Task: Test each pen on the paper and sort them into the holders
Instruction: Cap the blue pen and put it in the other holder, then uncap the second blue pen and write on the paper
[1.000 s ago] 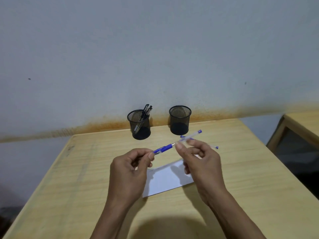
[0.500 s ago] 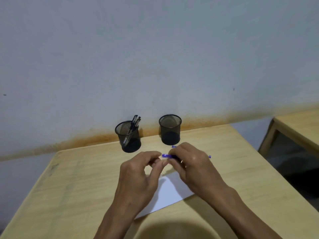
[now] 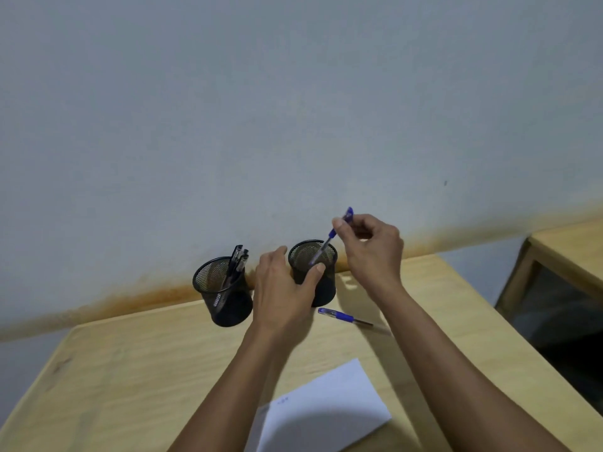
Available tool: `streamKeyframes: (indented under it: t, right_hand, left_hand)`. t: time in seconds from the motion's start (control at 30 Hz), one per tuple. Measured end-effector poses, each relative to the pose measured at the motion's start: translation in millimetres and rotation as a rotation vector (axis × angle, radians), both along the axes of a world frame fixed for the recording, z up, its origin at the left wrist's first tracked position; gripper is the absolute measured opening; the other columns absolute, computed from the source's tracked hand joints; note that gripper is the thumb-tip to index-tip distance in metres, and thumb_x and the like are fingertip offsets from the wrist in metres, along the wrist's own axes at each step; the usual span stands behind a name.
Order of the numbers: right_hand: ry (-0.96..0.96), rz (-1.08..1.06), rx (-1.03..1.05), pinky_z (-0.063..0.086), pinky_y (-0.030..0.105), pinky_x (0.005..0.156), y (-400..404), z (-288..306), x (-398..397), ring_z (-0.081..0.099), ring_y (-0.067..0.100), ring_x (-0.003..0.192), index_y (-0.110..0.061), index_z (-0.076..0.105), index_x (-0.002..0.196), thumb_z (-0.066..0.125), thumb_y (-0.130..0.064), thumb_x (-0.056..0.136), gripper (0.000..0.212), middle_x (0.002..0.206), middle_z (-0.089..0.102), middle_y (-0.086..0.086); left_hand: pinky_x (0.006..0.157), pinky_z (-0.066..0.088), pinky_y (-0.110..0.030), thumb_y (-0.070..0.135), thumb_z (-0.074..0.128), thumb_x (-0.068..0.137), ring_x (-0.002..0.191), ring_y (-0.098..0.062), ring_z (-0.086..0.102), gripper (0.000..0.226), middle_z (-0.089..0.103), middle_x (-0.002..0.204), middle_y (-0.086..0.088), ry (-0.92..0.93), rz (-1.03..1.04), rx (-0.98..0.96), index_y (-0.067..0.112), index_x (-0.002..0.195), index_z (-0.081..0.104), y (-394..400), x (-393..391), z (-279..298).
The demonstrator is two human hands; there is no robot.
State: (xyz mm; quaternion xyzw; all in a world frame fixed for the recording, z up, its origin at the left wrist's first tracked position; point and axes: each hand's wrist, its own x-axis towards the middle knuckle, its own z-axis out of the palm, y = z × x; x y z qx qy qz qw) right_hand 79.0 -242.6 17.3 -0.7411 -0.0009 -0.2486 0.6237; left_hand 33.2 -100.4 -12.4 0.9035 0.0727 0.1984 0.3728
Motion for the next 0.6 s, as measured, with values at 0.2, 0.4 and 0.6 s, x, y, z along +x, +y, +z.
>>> streamKeyframes:
  t: [0.2, 0.4, 0.6]
  right_hand:
    - [0.171, 0.03, -0.017, 0.06, 0.036, 0.071, 10.0, -30.5, 18.6, 0.07, 0.013, 0.069, -0.018, 0.077, 0.075, 0.08, -0.037, 0.081, 0.019, 0.07, 0.073, -0.007]
    - [0.21, 0.017, 0.03, 0.062, 0.033, 0.071, 13.5, -39.5, 18.7, 0.07, 0.013, 0.073, -0.02, 0.073, 0.076, 0.086, -0.029, 0.075, 0.016, 0.075, 0.073, -0.004]
    - [0.206, -0.091, 0.064, 0.056, 0.027, 0.073, -9.9, -45.4, -2.1, 0.068, 0.012, 0.08, -0.018, 0.069, 0.093, 0.078, -0.04, 0.082, 0.026, 0.081, 0.07, -0.007]
  left_hand:
    - [0.09, 0.035, -0.024, 0.049, 0.07, 0.083, 0.118, -0.021, 0.05, 0.057, 0.046, 0.113, 0.005, 0.002, -0.026, 0.018, 0.016, 0.127, 0.054, 1.3, 11.8, -3.2]
    - [0.084, 0.037, -0.023, 0.051, 0.07, 0.082, 0.102, -0.012, 0.05, 0.047, 0.049, 0.105, 0.007, -0.045, -0.052, -0.011, 0.024, 0.118, 0.058, 3.9, 15.2, -10.4]
    - [0.086, 0.034, -0.023, 0.052, 0.069, 0.083, 0.108, -0.014, 0.05, 0.056, 0.045, 0.105, 0.009, -0.039, -0.046, -0.027, 0.021, 0.127, 0.055, 2.9, 13.1, -10.9]
